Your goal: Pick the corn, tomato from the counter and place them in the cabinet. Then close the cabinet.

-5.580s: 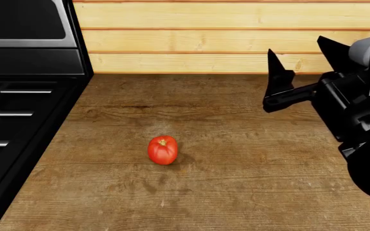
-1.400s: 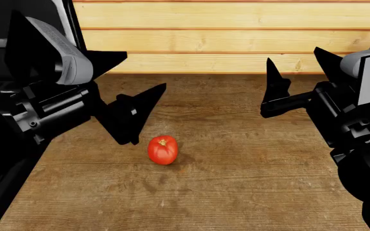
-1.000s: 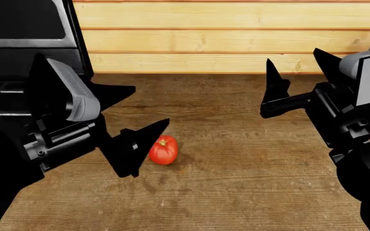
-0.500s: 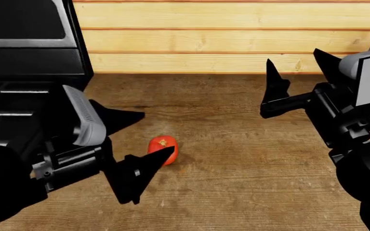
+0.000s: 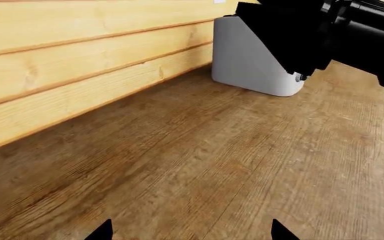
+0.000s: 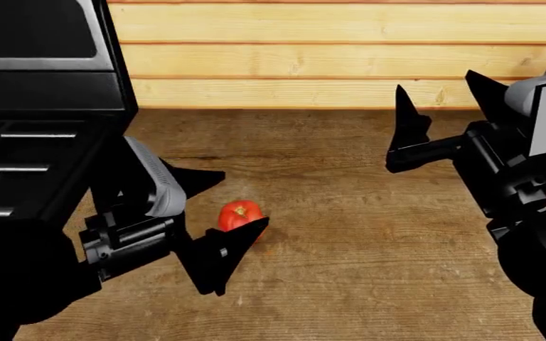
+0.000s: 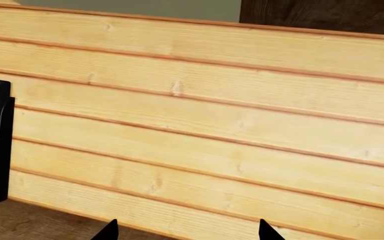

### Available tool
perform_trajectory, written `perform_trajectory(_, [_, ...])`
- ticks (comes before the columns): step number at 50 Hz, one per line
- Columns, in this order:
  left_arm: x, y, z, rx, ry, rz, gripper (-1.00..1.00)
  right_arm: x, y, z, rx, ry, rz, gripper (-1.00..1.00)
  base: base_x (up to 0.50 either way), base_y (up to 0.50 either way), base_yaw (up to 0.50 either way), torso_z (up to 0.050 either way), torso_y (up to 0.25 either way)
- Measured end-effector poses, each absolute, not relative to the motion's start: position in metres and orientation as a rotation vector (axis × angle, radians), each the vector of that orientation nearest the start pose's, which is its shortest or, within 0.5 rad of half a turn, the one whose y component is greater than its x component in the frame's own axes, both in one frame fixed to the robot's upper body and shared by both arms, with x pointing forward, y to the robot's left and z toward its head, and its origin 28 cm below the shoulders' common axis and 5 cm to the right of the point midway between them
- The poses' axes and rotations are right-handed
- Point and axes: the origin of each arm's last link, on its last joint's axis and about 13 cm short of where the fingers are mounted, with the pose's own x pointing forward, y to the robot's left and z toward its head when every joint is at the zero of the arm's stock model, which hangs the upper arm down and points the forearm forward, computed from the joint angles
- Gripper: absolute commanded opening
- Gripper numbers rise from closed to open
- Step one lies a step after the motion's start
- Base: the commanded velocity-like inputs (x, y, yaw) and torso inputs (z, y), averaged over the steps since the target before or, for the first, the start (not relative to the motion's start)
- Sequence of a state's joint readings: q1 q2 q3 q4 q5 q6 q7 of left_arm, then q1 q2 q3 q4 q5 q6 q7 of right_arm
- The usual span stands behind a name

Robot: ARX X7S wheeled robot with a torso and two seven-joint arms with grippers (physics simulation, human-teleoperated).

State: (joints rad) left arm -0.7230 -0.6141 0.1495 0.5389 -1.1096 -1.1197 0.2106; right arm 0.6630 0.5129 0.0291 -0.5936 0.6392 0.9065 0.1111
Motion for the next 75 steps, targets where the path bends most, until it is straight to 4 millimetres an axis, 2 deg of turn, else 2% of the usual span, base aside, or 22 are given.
perform_trajectory(22, [0.257,0.24,0.208,0.094,0.169,-0.906,1.0,0.253,-0.162,0.244,-0.11,-0.279,0.179,1.0,0.0,0.0,0.0,0.0,0.0])
perform_trajectory(58, [0.266,0.234,0.185,0.133,0.281,-0.893,1.0,0.254,-0.164,0.245,-0.103,-0.291,0.172,1.0,0.0,0.0,0.0,0.0,0.0])
perform_trajectory(75, [0.277,0.233,0.181,0.157,0.282,-0.829,1.0,0.254,-0.164,0.245,-0.1,-0.295,0.17,1.0,0.0,0.0,0.0,0.0,-0.001])
